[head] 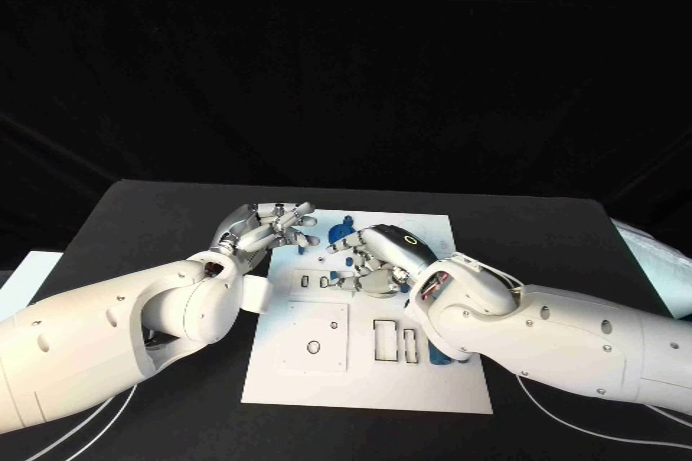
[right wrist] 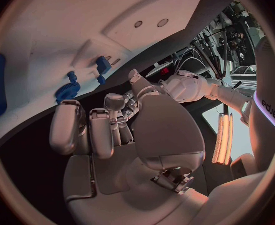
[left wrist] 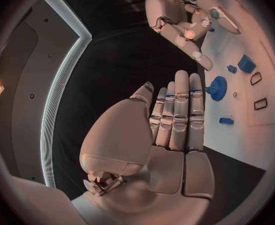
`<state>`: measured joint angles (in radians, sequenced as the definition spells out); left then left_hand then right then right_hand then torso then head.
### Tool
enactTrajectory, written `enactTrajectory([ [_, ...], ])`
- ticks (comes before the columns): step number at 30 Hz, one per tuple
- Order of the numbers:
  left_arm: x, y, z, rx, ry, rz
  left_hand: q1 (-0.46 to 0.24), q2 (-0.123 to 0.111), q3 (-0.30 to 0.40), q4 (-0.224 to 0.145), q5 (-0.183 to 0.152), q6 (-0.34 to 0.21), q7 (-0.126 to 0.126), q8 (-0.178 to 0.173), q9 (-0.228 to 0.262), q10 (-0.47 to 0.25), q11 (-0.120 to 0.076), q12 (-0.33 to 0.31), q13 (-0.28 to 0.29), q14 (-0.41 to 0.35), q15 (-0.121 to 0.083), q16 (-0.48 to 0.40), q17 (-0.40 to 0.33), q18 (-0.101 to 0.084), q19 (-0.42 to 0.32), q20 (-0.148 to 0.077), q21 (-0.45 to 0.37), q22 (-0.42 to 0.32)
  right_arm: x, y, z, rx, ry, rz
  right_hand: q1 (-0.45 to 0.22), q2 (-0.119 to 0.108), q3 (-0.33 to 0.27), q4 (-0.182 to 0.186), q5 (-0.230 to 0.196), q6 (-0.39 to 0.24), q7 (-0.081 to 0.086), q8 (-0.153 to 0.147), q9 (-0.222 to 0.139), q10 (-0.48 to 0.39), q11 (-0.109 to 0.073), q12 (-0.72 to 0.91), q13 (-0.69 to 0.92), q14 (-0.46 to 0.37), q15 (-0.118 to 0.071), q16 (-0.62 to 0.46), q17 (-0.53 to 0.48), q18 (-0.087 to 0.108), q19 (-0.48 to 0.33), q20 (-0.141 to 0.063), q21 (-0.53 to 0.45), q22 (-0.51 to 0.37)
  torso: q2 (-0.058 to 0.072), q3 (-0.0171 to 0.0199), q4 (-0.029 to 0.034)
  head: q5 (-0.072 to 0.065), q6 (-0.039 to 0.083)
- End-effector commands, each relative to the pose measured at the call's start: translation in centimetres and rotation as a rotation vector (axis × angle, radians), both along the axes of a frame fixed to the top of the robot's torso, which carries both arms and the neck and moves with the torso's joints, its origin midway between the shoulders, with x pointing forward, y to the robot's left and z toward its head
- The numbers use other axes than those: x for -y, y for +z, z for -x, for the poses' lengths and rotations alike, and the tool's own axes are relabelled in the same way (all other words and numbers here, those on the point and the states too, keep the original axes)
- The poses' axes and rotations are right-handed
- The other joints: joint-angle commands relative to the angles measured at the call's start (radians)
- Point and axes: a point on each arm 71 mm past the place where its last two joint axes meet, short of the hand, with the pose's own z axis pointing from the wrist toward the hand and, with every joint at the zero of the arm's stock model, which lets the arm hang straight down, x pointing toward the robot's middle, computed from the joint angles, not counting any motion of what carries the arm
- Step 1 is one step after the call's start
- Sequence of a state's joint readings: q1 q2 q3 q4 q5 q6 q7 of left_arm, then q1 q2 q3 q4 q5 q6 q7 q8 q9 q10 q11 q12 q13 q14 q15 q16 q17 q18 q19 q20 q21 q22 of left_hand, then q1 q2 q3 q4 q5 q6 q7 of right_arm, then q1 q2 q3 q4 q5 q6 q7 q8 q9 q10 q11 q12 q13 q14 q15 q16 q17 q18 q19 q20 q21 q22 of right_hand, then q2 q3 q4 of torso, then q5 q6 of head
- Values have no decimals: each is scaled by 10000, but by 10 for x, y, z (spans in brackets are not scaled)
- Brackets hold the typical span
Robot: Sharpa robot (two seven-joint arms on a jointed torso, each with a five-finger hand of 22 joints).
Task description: Assemble the parts on the task board
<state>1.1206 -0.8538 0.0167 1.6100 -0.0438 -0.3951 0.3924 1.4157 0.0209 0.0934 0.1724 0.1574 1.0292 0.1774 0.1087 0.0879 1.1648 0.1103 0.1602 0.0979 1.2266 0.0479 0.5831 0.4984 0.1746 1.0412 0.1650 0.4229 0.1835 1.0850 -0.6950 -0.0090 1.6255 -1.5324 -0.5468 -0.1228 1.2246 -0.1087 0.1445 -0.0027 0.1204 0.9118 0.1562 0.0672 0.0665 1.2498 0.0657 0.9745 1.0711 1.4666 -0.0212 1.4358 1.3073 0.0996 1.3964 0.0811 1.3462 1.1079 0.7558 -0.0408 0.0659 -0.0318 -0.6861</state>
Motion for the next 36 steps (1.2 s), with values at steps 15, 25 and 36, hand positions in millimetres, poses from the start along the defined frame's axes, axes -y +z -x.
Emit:
enactTrajectory([
  [15, -11, -3, -10, -1606, -2764, -7678, -2013, -317, -1243, 1136, -194, 608, -833, 1473, 785, 826, -883, 4792, 4068, 3005, -926, 8873, 9176, -118, 2067, -966, 4621, 3675, 117, 71, -20, -656, -990, -2774, 885, 899, 218, -119, 334, 145, -1, 113, 61, -34, -27, 47, -39, 588, 44, -99, 507, -139, 32, 36, 26, 100, -238, 110, -100, 54, -47],
  [25, 2, 15, -23, -1875, -2904, -11140, -2294, 78, -2279, 1179, -615, 180, -1087, 2984, 1951, 536, -1141, 7507, 6645, 3265, -1153, 9464, 10063, -678, 3194, -1236, 7826, 7846, 135, 83, -26, -765, -1729, -3283, 946, 1036, 297, -128, 470, 181, 2, 124, 57, 56, -36, 179, 49, 589, 33, -121, 480, -148, 61, 26, 59, 153, -292, 184, -76, 84, -72],
  [36, 23, 21, -44, -1926, -3082, -12639, -2150, 538, -2616, 1164, -578, -319, -1065, 3568, 2496, 338, -1120, 7769, 6944, 3442, -1144, 9877, 10724, -1193, 4421, -1245, 9792, 10912, 128, 81, -28, -1210, -1812, -3371, 954, 1056, 311, -130, 483, 185, 3, 125, 56, 58, -36, 178, 44, 577, 32, -165, 417, -144, 54, 25, 49, 131, -313, 196, -78, 156, -149],
])
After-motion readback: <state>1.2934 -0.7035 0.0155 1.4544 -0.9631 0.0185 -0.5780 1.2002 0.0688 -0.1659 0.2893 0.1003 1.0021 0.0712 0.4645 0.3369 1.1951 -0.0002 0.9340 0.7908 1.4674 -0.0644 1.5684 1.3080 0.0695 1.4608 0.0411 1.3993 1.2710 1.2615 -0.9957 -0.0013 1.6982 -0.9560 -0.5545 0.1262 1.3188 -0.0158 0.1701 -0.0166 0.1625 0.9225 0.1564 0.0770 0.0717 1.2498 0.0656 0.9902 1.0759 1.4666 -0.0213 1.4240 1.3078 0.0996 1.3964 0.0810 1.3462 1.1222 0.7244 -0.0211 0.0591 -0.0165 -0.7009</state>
